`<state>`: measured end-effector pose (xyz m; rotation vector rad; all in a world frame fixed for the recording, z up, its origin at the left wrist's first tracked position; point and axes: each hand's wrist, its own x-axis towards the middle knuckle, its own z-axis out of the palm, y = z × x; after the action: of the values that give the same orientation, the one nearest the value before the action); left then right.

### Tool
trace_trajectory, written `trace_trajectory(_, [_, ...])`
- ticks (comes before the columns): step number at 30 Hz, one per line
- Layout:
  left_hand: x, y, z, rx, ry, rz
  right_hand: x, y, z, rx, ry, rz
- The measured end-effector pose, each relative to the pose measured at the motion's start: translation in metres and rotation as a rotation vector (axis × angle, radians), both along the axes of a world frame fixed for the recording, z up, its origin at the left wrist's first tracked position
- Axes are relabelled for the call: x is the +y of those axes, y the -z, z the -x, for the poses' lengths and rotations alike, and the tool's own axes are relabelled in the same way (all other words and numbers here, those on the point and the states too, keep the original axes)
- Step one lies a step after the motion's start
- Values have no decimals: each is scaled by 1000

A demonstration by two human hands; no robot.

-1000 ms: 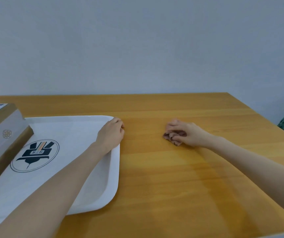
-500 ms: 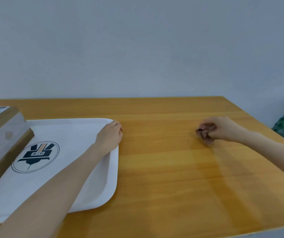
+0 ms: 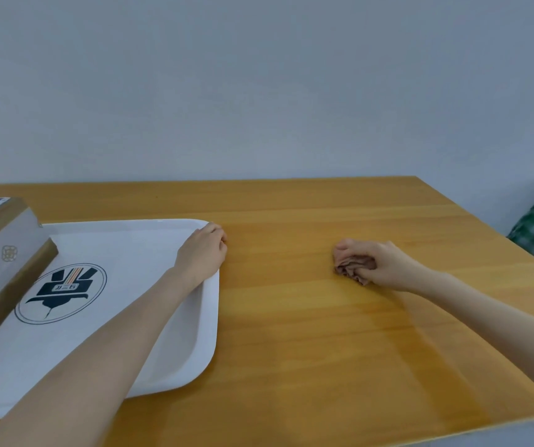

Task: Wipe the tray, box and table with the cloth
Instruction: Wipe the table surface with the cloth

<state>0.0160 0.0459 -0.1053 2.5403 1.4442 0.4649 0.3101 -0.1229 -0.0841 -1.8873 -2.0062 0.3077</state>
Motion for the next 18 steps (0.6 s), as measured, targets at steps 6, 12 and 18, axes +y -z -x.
trace_trajectory(6, [0,0,0,10,-1,9,-38,-34,7,144,-56,373])
trace_trajectory(12, [0,0,-1,36,4,-3,-56,-75,-12,413,73,396])
trace_trajectory(18, [0,0,-2,88,8,-15,-17,-19,-15,278,403,-7])
